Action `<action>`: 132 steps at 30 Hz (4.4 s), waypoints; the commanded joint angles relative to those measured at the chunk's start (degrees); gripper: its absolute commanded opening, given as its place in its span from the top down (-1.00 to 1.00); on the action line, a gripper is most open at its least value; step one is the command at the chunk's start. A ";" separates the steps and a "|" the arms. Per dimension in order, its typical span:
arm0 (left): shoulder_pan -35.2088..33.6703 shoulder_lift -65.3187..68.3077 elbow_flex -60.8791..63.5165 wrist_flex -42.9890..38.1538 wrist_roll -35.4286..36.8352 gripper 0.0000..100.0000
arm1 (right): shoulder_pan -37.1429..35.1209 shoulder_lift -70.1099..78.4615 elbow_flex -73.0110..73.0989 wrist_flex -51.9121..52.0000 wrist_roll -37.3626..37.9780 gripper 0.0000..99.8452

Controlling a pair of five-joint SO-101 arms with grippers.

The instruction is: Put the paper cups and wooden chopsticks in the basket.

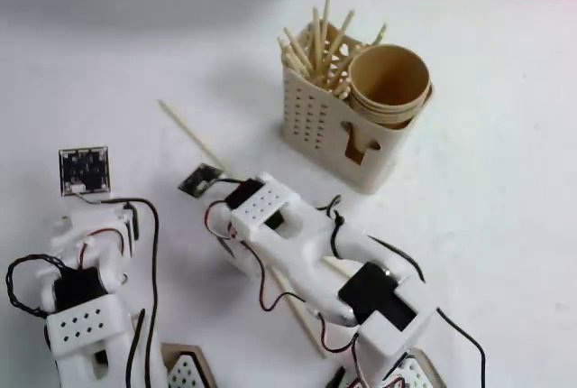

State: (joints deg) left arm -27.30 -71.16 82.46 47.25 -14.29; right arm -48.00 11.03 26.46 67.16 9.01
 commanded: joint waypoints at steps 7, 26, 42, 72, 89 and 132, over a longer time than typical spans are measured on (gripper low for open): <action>-0.48 -1.10 -0.35 -1.23 -0.53 0.63 | 0.48 3.21 -0.18 -0.57 0.35 0.92; -0.48 -1.10 -0.35 -1.14 -0.53 0.63 | 2.86 -20.44 -0.88 5.58 7.21 0.96; -0.48 -1.10 -0.35 -1.14 -0.53 0.63 | -0.57 -25.01 14.15 4.88 3.69 0.72; -0.48 -1.10 -0.35 -1.32 -0.53 0.63 | 6.64 -38.90 29.45 -19.03 12.48 0.96; -0.48 -1.10 -0.35 -1.32 -0.53 0.63 | 10.33 -63.08 22.33 -18.77 12.04 0.96; -0.48 -1.10 0.09 -1.49 -0.53 0.63 | 32.40 -43.21 -1.76 -61.32 -9.05 0.82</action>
State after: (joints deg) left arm -27.30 -71.16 82.99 47.25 -14.29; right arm -16.18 -31.69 27.43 3.52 0.40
